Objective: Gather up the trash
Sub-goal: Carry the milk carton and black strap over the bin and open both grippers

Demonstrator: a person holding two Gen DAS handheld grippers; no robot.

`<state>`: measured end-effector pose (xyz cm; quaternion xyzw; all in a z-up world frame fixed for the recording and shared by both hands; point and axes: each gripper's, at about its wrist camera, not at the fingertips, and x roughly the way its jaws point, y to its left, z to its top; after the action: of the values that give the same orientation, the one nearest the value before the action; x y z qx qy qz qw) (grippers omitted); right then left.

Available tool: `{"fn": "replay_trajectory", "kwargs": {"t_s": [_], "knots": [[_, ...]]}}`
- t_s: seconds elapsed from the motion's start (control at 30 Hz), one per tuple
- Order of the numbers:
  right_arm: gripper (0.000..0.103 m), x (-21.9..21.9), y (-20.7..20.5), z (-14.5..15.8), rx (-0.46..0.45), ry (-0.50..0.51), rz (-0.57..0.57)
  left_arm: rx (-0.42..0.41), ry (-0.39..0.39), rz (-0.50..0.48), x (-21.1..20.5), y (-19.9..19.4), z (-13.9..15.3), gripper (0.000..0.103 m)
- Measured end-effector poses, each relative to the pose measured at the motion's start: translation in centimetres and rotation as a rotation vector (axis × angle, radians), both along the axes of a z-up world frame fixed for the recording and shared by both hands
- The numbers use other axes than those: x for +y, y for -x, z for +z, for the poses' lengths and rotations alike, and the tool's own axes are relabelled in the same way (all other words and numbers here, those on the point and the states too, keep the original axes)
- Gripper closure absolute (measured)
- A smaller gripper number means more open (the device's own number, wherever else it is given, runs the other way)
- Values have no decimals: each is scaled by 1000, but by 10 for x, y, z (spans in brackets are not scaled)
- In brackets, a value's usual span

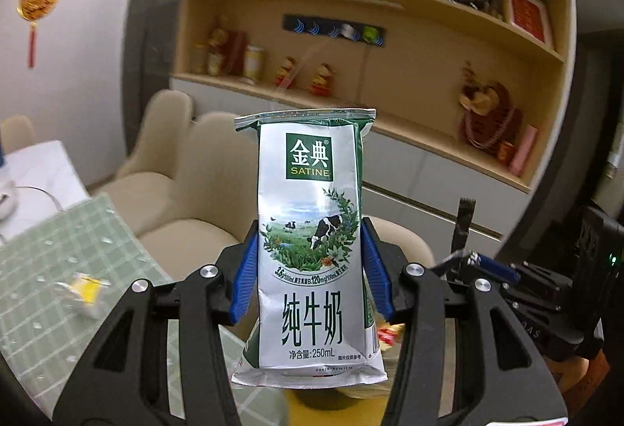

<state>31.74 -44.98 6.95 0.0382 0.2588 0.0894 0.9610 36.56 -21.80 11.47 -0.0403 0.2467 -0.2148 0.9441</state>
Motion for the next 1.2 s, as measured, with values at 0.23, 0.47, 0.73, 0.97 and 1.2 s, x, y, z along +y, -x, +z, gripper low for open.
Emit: {"fn": "replay_trajectory", "kwargs": {"t_s": [0.23,0.47,0.73,0.97,1.2], "knots": [[80,-33,0,-17,44,1,-94,120,17,-120,-56,-33,-49,57],[80,-75,6,-38,88,-49,-227,52,28,-96,-93,-49,-84,57],[80,-92,8,-58,148,-52,-301,146,-34,-151,-144,-75,-139,57],[80,-98,9,-71,177,-72,-321,415,-149,-217,-168,-102,-202,57],[80,-105,6,-80,205,-93,-345,514,-129,-257,-171,-110,-212,57]]}}
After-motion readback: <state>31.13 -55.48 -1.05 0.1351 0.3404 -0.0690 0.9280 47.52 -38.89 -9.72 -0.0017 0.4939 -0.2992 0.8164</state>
